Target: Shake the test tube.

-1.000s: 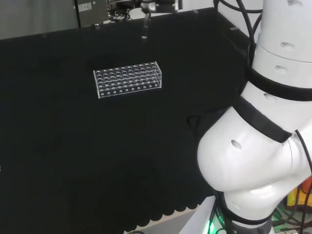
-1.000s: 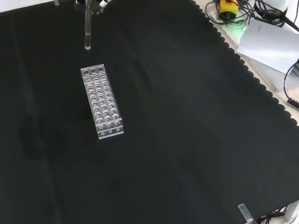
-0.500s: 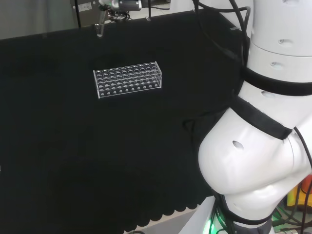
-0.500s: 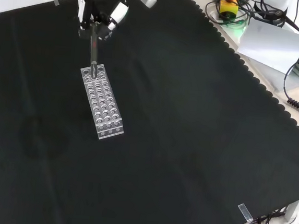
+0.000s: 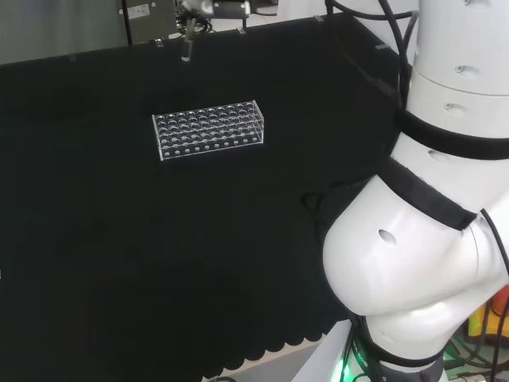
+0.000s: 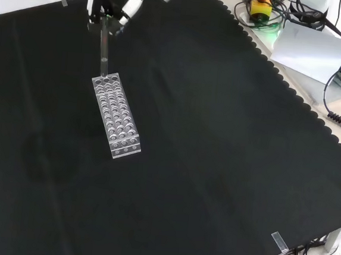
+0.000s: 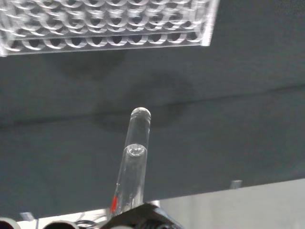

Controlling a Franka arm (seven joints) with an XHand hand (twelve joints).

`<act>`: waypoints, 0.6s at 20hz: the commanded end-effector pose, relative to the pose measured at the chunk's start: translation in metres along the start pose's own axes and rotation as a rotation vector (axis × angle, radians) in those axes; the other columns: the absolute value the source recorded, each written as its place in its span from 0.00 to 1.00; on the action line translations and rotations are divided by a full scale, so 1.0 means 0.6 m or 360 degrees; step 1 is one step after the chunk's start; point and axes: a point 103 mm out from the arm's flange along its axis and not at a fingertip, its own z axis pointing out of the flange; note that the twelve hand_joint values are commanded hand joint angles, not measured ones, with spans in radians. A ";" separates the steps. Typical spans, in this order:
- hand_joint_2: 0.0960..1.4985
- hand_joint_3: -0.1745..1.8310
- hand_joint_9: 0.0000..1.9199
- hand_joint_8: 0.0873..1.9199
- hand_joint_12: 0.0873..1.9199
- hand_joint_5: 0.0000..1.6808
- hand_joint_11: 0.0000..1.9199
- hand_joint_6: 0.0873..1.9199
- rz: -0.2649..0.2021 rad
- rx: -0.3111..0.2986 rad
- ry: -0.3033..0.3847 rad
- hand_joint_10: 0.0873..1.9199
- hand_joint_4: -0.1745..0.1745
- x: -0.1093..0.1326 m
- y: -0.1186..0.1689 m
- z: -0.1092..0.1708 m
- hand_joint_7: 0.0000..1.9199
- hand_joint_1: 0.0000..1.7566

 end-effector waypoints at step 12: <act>0.67 0.00 0.89 0.20 0.39 0.87 0.68 0.05 0.0348 0.0012 -0.0230 0.24 0.00 -0.214 -0.043 -0.022 0.92 0.70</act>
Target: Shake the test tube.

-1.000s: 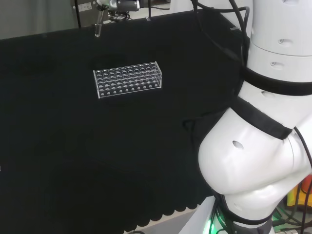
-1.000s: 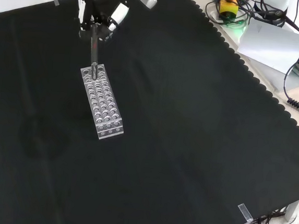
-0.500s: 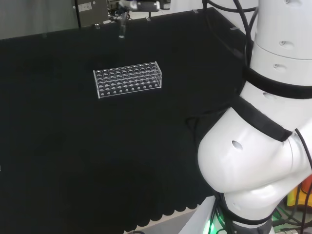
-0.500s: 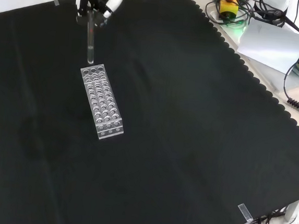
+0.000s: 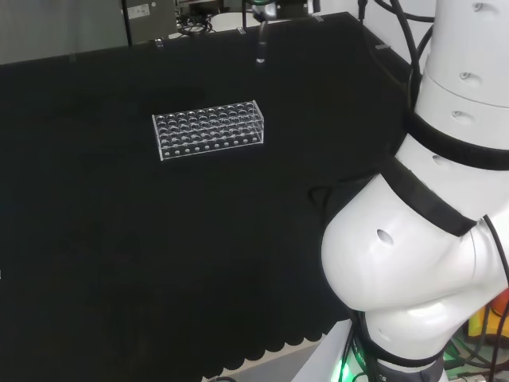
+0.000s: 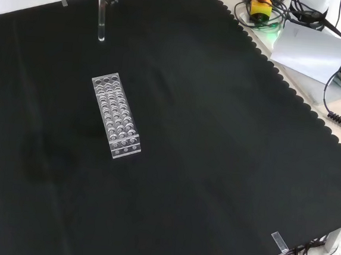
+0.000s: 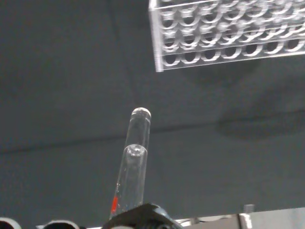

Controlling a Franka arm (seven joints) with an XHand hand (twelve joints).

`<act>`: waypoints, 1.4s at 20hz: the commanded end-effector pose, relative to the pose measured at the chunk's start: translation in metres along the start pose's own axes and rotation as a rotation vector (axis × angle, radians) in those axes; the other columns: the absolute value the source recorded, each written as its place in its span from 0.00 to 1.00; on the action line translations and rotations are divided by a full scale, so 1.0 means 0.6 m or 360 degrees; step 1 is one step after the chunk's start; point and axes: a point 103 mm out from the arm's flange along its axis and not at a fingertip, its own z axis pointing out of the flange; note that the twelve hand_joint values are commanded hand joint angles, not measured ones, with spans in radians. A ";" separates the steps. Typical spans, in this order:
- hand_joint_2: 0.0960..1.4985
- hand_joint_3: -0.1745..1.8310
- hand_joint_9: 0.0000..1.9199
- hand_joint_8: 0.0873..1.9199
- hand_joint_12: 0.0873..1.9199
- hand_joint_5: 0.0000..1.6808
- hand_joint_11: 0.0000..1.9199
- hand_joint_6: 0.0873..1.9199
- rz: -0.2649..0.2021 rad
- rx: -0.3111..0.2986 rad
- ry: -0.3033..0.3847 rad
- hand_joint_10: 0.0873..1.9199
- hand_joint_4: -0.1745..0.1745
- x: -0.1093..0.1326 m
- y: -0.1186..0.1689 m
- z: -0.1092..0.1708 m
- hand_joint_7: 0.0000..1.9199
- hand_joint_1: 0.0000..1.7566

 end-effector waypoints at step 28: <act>0.67 0.00 0.89 0.20 0.39 0.87 0.68 0.04 -0.0457 0.0001 0.0236 0.25 0.00 0.267 -0.022 -0.033 0.92 0.70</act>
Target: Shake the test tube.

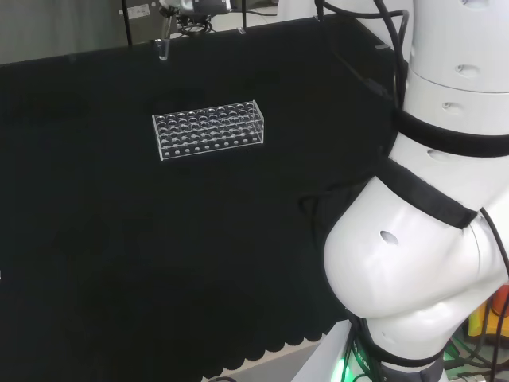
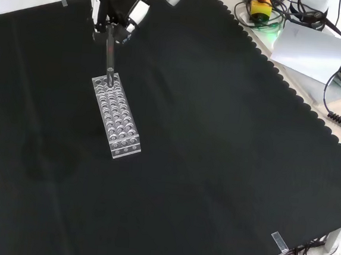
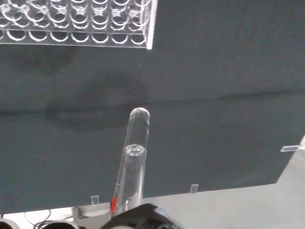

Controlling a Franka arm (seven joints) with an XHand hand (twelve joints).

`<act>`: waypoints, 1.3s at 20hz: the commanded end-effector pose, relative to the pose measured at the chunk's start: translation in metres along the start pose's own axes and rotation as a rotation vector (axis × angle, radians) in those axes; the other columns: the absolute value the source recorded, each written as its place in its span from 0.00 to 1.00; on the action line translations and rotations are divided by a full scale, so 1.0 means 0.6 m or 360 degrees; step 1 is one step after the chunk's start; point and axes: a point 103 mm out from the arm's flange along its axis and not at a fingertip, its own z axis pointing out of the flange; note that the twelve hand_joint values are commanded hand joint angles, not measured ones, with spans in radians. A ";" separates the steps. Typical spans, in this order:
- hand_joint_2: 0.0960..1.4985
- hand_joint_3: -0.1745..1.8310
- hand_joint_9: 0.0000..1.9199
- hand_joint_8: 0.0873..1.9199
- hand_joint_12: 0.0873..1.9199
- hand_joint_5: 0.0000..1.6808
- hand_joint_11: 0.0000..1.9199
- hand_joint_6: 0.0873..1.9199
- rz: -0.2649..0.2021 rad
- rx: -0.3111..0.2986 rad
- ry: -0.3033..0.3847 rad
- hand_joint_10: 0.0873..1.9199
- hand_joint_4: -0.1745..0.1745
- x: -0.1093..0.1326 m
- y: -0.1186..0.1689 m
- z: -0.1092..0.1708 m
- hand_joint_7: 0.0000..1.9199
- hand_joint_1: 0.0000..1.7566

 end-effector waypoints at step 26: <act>0.67 0.00 0.88 0.20 0.39 0.87 0.68 0.04 0.0496 0.0032 -0.0228 0.25 0.00 -0.271 -0.056 -0.006 0.92 0.70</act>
